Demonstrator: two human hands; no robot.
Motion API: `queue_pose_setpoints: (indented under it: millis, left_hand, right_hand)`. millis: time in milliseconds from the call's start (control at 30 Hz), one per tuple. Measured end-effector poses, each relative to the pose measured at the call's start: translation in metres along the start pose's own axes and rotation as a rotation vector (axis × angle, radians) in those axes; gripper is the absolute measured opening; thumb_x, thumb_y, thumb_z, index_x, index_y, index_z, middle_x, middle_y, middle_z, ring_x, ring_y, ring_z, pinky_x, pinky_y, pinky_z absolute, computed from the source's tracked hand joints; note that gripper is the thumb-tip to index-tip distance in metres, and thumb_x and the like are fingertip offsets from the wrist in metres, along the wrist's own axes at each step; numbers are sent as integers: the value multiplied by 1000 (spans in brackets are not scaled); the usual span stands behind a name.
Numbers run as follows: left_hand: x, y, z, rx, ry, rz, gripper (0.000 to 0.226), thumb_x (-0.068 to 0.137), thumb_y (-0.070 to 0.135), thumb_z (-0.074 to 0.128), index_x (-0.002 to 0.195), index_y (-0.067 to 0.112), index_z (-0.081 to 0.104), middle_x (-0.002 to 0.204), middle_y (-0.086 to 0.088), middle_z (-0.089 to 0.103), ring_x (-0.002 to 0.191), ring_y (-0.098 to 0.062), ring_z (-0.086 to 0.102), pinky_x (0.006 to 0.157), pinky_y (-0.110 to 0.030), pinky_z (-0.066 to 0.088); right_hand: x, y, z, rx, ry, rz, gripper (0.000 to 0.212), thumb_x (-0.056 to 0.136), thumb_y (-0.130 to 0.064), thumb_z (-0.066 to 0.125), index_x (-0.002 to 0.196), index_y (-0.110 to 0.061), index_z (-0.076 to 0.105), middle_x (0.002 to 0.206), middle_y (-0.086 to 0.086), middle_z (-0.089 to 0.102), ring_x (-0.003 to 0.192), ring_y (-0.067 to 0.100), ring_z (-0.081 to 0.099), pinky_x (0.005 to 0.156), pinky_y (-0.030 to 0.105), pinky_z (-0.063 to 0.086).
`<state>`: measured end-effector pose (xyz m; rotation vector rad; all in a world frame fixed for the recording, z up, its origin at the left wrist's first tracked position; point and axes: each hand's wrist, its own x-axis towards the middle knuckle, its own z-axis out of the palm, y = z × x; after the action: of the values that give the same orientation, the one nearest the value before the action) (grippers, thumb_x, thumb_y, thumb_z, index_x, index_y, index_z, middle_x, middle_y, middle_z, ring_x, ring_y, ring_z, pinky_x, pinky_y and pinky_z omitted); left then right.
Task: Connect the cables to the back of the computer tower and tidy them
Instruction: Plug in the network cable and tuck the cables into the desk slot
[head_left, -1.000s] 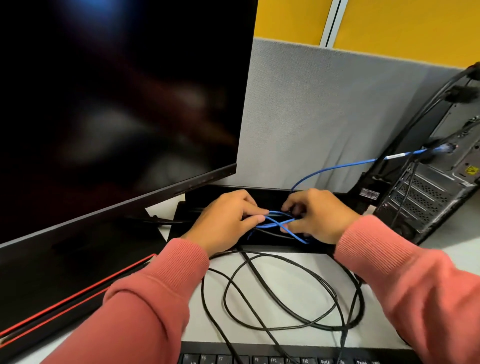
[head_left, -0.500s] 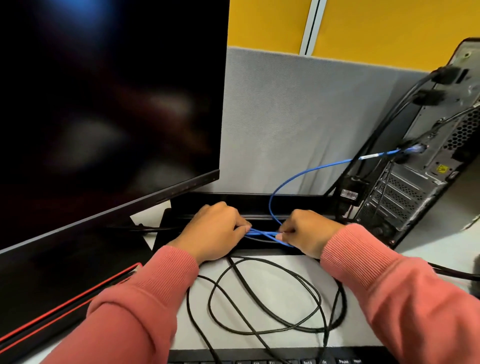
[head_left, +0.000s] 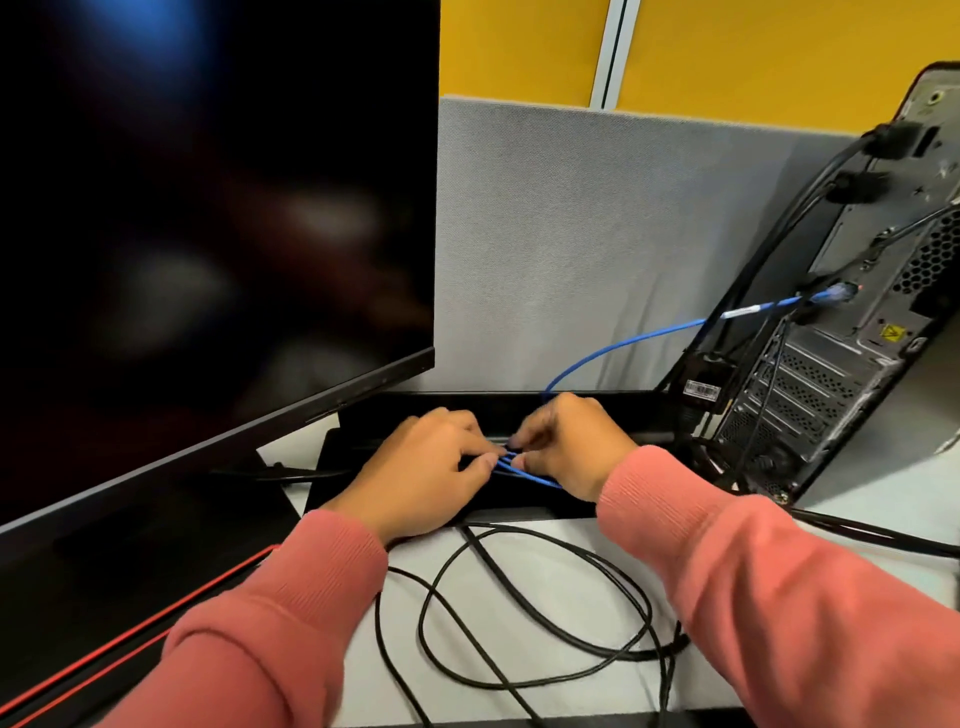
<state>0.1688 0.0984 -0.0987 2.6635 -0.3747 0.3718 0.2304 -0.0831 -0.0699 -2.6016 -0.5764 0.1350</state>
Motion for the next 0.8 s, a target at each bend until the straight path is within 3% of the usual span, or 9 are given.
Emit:
queue_pose_setpoints:
  millis: [167, 267, 333, 400, 533, 667, 800]
  left_hand:
    - [0, 1, 2, 81, -39, -18, 33, 104, 43, 46, 108, 27, 75, 105, 15, 51, 96, -12, 53, 84, -34, 44]
    - [0, 1, 1, 112, -57, -12, 34, 105, 42, 44, 110, 30, 74, 102, 15, 56, 98, -12, 51, 86, -34, 42]
    - [1, 1, 2, 129, -67, -14, 34, 105, 43, 42, 108, 30, 74, 100, 14, 61, 97, -13, 52, 87, -35, 42]
    - [1, 2, 2, 157, -78, -23, 35, 104, 43, 41, 105, 30, 73, 98, 12, 64, 97, -14, 51, 88, -36, 42]
    - [2, 3, 3, 179, -110, -54, 39, 102, 48, 38, 111, 31, 72, 98, 9, 66, 102, -16, 51, 88, -34, 35]
    - [-1, 4, 1, 126, -78, -36, 28, 101, 49, 46, 112, 34, 67, 100, 13, 63, 102, -13, 50, 89, -32, 36]
    - [-4, 4, -1, 36, 72, -89, 8, 99, 40, 57, 99, 33, 62, 82, 12, 55, 89, -16, 55, 74, -31, 33]
  right_hand:
    - [-16, 15, -1, -16, 115, -100, 23, 87, -16, 75, 109, -21, 79, 105, -5, 72, 98, 9, 65, 91, 17, 44]
    - [-31, 21, -9, -14, 158, -130, 20, 91, -18, 71, 108, -23, 79, 100, -11, 67, 95, 9, 63, 86, 19, 44]
    - [-40, 21, -15, 16, 126, -144, 18, 94, -21, 66, 105, -24, 80, 96, -14, 67, 92, 6, 62, 82, 17, 44]
    - [-47, 20, -18, 2, 54, -180, 17, 94, -22, 66, 102, -24, 80, 96, -15, 70, 94, 5, 65, 89, 22, 48]
    - [-50, 27, -16, -80, 11, -206, 28, 90, -11, 68, 110, -27, 79, 101, -19, 66, 101, 2, 64, 96, 16, 45]
    - [-50, 29, -14, -147, 63, -199, 27, 93, -25, 68, 120, -27, 74, 106, -14, 57, 107, 8, 59, 96, 20, 41]
    - [-61, 31, -18, -55, 95, -292, 51, 84, -45, 73, 133, -39, 63, 119, -18, 50, 114, 7, 50, 100, 25, 40]
